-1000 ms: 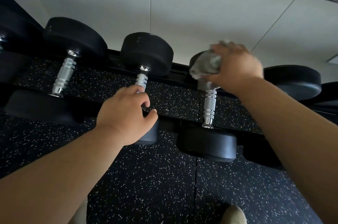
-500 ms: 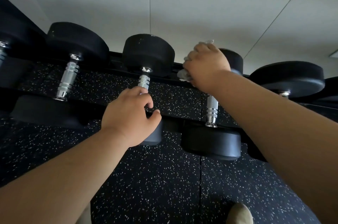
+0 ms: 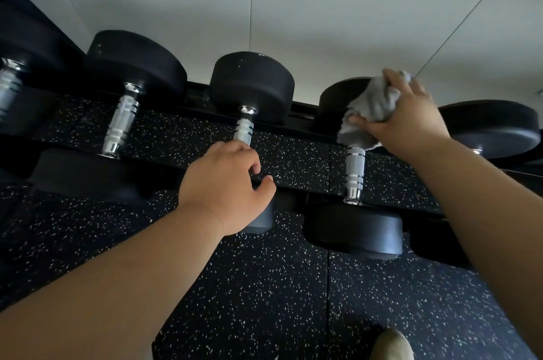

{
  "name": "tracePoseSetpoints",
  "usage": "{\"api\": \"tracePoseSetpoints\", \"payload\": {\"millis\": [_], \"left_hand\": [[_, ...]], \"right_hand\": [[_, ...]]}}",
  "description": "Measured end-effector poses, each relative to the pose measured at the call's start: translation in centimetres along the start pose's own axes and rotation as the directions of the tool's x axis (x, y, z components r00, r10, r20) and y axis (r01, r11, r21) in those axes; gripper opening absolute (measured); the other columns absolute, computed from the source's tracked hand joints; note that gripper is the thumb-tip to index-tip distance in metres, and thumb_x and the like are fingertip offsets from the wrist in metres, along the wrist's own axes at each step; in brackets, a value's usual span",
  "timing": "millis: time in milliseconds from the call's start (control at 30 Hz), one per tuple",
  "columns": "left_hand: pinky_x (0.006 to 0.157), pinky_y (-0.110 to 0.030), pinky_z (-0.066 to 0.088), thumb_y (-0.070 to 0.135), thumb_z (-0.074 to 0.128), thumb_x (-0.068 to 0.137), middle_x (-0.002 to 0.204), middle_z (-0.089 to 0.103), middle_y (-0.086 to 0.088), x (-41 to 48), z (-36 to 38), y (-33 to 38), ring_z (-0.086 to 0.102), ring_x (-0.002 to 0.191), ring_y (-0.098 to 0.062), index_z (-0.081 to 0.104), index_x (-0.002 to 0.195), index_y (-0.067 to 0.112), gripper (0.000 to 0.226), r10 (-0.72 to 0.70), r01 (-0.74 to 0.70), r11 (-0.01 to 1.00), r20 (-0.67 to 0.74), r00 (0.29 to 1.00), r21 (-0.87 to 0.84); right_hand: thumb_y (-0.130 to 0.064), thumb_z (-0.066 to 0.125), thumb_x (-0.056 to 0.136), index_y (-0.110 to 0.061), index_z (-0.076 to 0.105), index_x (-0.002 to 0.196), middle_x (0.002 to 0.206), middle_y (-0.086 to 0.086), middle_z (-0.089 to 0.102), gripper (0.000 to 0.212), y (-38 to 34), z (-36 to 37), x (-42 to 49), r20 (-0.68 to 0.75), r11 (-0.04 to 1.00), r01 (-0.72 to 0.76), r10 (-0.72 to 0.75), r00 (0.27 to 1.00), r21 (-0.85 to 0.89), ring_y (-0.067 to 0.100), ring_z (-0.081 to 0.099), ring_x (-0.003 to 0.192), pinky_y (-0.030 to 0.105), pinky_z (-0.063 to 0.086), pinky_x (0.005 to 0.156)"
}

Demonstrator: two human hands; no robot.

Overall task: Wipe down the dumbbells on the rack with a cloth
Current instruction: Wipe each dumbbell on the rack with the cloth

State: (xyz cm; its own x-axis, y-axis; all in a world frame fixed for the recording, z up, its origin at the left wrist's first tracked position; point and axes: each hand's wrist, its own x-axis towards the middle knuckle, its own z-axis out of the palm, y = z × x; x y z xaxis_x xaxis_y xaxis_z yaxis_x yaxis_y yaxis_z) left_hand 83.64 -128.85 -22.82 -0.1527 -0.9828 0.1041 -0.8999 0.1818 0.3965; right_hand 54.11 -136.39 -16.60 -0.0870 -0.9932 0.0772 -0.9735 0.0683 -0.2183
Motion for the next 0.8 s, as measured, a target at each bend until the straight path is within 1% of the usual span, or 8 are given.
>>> {"api": "tracePoseSetpoints", "payload": {"millis": [67,233,333,433,500,567,633,800], "left_hand": [[0.072,-0.03,0.04,0.059,0.053,0.087,0.108,0.06,0.021,0.0,0.0,0.0,0.049,0.101,-0.005,0.062,0.089,0.036,0.025,0.003,-0.003,1.0,0.0,1.0,0.006],[0.069,-0.03,0.037,0.06,0.048,0.086,0.105,0.059,0.019,0.0,-0.1,0.1,0.048,0.097,-0.006,0.061,0.09,0.035,0.028,0.006,-0.006,0.999,0.007,1.0,0.036],[0.068,-0.03,0.037,0.061,0.045,0.084,0.104,0.059,0.019,0.1,-0.2,0.2,0.047,0.096,-0.007,0.059,0.088,0.036,0.029,0.001,-0.002,0.999,0.012,1.0,0.037],[0.066,-0.03,0.038,0.065,0.037,0.081,0.103,0.06,0.019,0.0,-0.1,0.0,0.049,0.096,-0.008,0.059,0.086,0.036,0.036,0.007,-0.007,0.999,0.004,1.0,0.034],[0.067,-0.03,0.04,0.064,0.039,0.082,0.103,0.06,0.019,0.0,-0.1,0.1,0.051,0.098,-0.008,0.06,0.086,0.036,0.035,0.002,-0.002,1.0,0.006,1.0,0.021],[0.071,-0.031,0.044,0.059,0.05,0.086,0.105,0.06,0.02,0.0,-0.1,0.1,0.052,0.101,-0.008,0.061,0.088,0.035,0.027,-0.014,0.014,1.0,0.008,1.0,-0.001],[0.074,-0.031,0.044,0.056,0.055,0.087,0.107,0.06,0.02,-0.1,-0.1,0.1,0.052,0.104,-0.008,0.063,0.092,0.034,0.024,-0.018,0.018,1.0,-0.004,1.0,-0.016],[0.079,-0.034,0.047,0.048,0.062,0.092,0.101,0.063,0.013,-0.5,-0.5,0.3,0.054,0.101,-0.013,0.068,0.098,0.027,0.023,-0.042,0.038,0.997,-0.052,0.998,-0.074]], "right_hand": [[-0.083,0.063,0.074,-0.028,0.037,0.154,0.153,0.008,0.045,0.101,-1.5,0.0,1.0,-0.051,0.979,0.135,-0.144,0.988,-0.154,0.033,0.041,0.141,0.051,0.036,0.118],[-0.071,0.053,0.087,-0.029,0.064,0.127,0.127,0.003,0.064,0.059,-3.4,0.5,2.9,0.021,0.79,0.411,-0.452,0.892,-0.455,0.032,0.055,0.123,0.058,0.041,0.112],[-0.063,0.054,0.087,-0.025,0.071,0.114,0.116,0.003,0.068,0.049,-4.5,1.1,3.6,0.158,0.657,0.506,-0.514,0.843,-0.558,0.034,0.058,0.113,0.06,0.038,0.112],[-0.066,0.055,0.085,-0.032,0.069,0.112,0.122,0.001,0.068,0.045,-3.8,0.7,3.4,0.141,0.709,0.513,-0.515,0.845,-0.484,0.032,0.057,0.119,0.052,0.045,0.105],[-0.068,0.055,0.085,-0.039,0.066,0.113,0.132,0.0,0.064,0.041,-2.7,-0.2,2.6,0.039,0.895,0.369,-0.371,0.928,-0.249,0.027,0.057,0.121,0.042,0.054,0.091],[-0.076,0.059,0.086,-0.033,0.061,0.133,0.145,0.004,0.057,0.064,-1.2,-0.3,1.6,-0.071,0.993,0.112,-0.11,0.991,0.038,0.023,0.064,0.104,0.036,0.058,0.083],[-0.078,0.058,0.083,-0.021,0.056,0.142,0.144,0.007,0.058,0.082,-0.1,0.0,0.2,-0.085,0.973,-0.084,0.104,0.991,0.215,0.02,0.066,0.092,0.033,0.059,0.081],[-0.039,0.059,0.099,-0.012,0.062,0.122,0.113,0.01,0.067,0.036,-2.4,0.1,-4.5,-0.099,0.909,-0.206,0.257,0.961,0.363,0.028,0.067,0.095,0.026,0.05,0.074]]}}
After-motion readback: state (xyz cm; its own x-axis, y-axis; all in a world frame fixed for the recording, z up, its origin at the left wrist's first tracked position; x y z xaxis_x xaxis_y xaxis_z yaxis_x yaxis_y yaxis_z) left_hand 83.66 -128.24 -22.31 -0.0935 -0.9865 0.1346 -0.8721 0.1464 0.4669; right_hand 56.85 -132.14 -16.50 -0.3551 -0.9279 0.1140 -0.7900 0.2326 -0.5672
